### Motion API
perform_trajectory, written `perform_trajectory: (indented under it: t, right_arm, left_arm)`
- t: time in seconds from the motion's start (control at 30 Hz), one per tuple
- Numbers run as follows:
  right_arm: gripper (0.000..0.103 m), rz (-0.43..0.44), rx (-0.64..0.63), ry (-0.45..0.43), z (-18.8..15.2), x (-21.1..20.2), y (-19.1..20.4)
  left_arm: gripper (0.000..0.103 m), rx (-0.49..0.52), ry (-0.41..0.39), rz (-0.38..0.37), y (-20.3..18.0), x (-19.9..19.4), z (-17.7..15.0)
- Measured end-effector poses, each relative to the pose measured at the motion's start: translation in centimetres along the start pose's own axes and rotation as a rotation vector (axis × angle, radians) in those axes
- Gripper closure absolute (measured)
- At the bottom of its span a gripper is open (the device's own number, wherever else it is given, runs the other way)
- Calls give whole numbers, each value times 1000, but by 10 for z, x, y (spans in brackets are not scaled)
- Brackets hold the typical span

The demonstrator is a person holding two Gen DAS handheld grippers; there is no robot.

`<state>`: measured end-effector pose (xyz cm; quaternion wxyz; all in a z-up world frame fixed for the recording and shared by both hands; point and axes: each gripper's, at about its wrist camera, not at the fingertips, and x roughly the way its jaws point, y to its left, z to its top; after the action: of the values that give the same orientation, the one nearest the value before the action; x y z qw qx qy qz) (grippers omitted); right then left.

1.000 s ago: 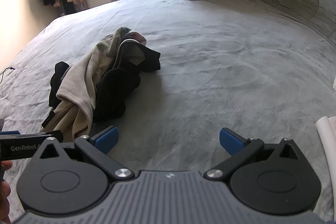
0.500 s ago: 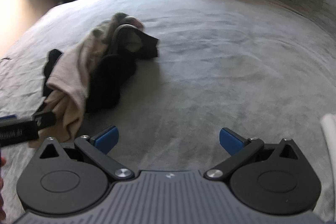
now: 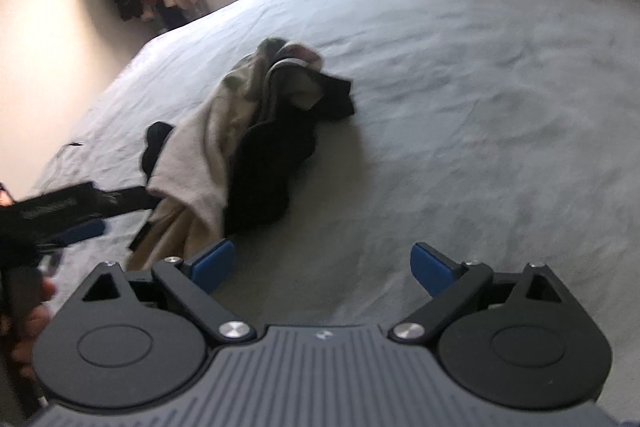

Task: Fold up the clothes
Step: 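Close the left gripper on the black cloth while the right gripper grasps the beige shirt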

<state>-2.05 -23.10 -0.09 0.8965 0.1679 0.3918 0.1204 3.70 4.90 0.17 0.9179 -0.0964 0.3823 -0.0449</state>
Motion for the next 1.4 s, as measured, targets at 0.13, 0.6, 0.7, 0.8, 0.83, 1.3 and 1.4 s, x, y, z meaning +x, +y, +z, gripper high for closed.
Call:
perform_trajectory:
  t: [0.13,0.6,0.7,0.8,0.83,1.3,1.4]
  right_arm:
    - [7,33,41,-7,-4,0,-2]
    - [33,108,296,-5,31,49,12]
    - [61,114,324,-3,32,63,14]
    - [93,108,362,10,29,70,7]
    - [94,96,378,2,28,68,3]
    - [96,-114,221,-121,41,12,-14]
    - [92,-111,186,-86,51,15,-8]
  left_arm:
    - [21,-45,-15,-26,21,6,8]
    - [66,-129,72,-122,40,49,15]
    - [91,-115,86,-120,37,52,12]
    - [98,-126,87,-119,36,49,9]
    - [99,-123,76,-112,35,45,8]
    - [100,-136,-85,-70,43,-13,11]
    - [100,-141,-87,-69,50,-16,14]
